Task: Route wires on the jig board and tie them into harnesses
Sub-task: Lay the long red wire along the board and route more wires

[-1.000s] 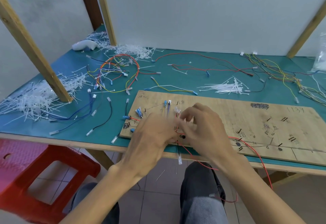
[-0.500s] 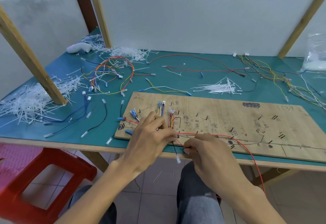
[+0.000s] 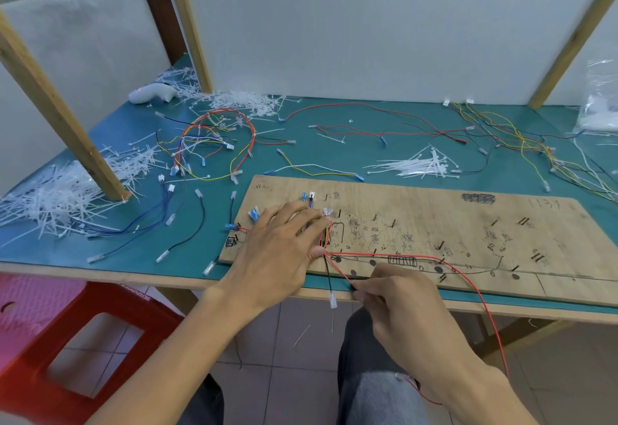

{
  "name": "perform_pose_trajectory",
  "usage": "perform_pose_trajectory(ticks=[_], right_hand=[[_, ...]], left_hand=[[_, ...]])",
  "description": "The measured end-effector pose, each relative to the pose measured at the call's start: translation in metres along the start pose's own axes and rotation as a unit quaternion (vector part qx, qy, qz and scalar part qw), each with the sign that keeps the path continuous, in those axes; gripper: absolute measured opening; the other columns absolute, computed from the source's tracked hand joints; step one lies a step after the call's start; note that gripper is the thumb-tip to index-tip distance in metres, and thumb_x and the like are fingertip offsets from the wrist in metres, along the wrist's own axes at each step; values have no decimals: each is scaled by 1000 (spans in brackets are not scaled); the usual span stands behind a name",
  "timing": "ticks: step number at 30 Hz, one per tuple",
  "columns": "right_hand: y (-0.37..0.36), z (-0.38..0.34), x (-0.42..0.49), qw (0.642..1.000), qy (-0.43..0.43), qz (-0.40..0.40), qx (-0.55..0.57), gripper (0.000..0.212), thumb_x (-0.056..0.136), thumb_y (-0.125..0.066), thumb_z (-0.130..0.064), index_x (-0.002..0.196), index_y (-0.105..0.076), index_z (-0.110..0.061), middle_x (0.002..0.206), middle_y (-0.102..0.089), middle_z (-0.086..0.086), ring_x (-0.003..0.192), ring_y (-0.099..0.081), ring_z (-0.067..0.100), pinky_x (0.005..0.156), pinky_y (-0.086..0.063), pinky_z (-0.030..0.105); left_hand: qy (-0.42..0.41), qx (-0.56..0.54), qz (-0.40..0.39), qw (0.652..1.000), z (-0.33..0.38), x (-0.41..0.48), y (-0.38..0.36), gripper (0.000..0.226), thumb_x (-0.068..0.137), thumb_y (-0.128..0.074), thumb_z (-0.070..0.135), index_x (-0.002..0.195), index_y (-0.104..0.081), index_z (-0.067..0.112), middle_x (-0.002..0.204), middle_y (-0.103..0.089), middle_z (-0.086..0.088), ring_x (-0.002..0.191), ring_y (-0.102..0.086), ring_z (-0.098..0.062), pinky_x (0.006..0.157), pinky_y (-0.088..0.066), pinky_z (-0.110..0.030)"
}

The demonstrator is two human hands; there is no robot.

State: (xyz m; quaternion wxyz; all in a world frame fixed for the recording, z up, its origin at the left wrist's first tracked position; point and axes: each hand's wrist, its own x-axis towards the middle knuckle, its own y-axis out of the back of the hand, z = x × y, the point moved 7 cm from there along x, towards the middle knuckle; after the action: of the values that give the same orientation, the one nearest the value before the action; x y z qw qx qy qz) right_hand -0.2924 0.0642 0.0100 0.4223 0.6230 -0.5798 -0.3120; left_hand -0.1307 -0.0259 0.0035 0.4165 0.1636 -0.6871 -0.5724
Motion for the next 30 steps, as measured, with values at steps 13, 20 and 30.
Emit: perform_pose_trajectory(ticks=[13, 20, 30], right_hand=[[6, 22, -5, 996, -48, 72, 12, 24, 91, -74, -9, 100, -85, -28, 72, -50, -12, 68, -53, 17, 58, -37, 36], [9, 23, 4, 997, -54, 48, 15, 28, 81, -74, -1, 84, -83, -27, 80, -59, -12, 74, -59, 11, 66, -49, 34], [9, 35, 11, 985, -65, 69, 147, 23, 85, -83, -9, 94, -84, -31, 73, -66, -15, 74, -62, 2, 63, -42, 11]], left_hand=[[-10, -38, 96, 995, 13, -14, 20, 24, 96, -77, 25, 120, -77, 19, 125, -71, 2, 122, -61, -22, 98, -50, -41], [-50, -90, 94, 990, 26, -25, 18, 33, 96, -73, 5, 128, -76, 11, 131, -74, -1, 119, -68, -25, 89, -59, -47], [-51, -97, 109, 988, 23, -26, 18, 32, 90, -74, -2, 118, -81, 12, 112, -78, 0, 104, -69, -24, 81, -60, -44]])
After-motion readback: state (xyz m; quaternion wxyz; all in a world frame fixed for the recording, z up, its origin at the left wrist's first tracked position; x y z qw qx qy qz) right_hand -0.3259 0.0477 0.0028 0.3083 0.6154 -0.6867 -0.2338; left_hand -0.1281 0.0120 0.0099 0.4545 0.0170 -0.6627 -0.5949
